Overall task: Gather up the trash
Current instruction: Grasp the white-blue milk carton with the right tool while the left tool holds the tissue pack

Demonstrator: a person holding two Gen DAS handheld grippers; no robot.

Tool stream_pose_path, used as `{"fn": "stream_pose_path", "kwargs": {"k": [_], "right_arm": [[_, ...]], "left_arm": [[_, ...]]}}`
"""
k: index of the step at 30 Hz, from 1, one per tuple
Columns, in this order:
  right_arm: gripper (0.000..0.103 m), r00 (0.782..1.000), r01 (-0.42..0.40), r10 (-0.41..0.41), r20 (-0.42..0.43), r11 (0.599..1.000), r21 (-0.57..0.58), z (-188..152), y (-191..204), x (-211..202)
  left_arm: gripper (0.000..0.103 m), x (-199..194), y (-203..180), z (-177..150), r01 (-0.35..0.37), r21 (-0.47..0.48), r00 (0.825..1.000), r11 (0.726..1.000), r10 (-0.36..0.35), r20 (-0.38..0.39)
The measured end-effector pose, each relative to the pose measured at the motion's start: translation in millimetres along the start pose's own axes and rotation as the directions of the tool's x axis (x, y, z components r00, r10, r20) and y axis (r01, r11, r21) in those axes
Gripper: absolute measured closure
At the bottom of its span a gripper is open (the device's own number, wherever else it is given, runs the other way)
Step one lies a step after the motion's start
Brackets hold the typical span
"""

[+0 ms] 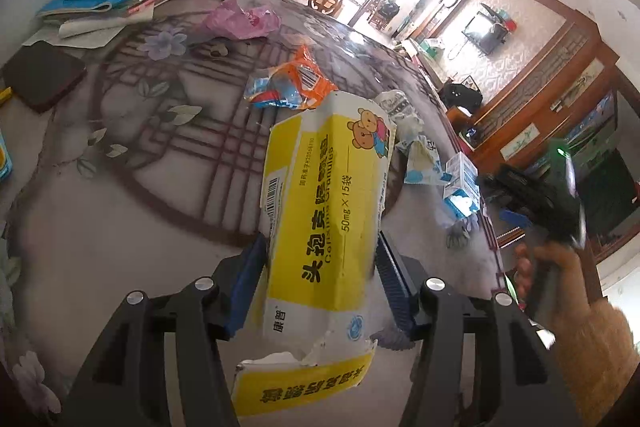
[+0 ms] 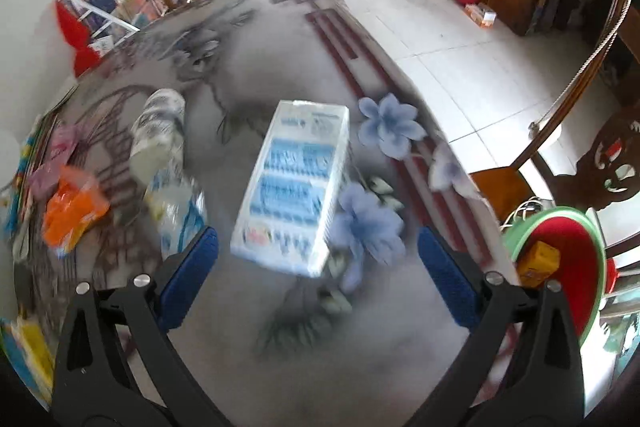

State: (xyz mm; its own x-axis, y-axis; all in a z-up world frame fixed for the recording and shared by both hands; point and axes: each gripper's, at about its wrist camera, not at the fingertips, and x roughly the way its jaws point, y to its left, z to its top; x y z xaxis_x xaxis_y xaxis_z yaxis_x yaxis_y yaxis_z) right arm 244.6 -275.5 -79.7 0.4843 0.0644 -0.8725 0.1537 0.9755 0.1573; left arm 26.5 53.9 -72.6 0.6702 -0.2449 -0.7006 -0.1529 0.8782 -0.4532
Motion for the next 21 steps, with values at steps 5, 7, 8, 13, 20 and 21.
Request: {"fn": "stream_pose_path", "kwargs": {"k": [5, 7, 8, 13, 20, 21], "right_arm": [[0.005, 1.000, 0.015, -0.015, -0.007, 0.997, 0.074, 10.3, 4.6, 21.2], [0.005, 0.997, 0.071, -0.071, -0.014, 0.997, 0.013, 14.8, 14.5, 29.6], [0.006, 0.995, 0.103, -0.104, -0.010, 0.994, -0.020, 15.7, 18.9, 31.6], [0.049, 0.999, 0.023, -0.024, -0.044, 0.999, -0.041, 4.5, 16.7, 24.6], [0.047, 0.997, -0.027, 0.016, -0.082, 0.991, -0.133, -29.6, 14.6, 12.1], [0.038, 0.997, -0.016, 0.006, -0.077, 0.992, -0.124, -31.0, 12.7, 12.8]], "left_arm": [[0.049, 2.9, -0.5, 0.7, -0.001, -0.001, 1.000, 1.000, 0.001, -0.004], [0.049, 2.9, -1.4, 0.5, -0.008, 0.004, 1.000, 1.000, 0.008, -0.003], [0.049, 2.8, -1.4, 0.6, -0.008, 0.004, 1.000, 1.000, 0.008, -0.002], [0.048, 5.9, -0.5, -0.6, 0.007, -0.006, 1.000, 1.000, -0.007, -0.024], [0.048, 4.8, -2.3, -1.4, 0.010, -0.003, 1.000, 1.000, -0.010, -0.023], [0.048, 5.1, -2.5, -1.7, 0.007, -0.001, 1.000, 1.000, -0.007, -0.023]]}}
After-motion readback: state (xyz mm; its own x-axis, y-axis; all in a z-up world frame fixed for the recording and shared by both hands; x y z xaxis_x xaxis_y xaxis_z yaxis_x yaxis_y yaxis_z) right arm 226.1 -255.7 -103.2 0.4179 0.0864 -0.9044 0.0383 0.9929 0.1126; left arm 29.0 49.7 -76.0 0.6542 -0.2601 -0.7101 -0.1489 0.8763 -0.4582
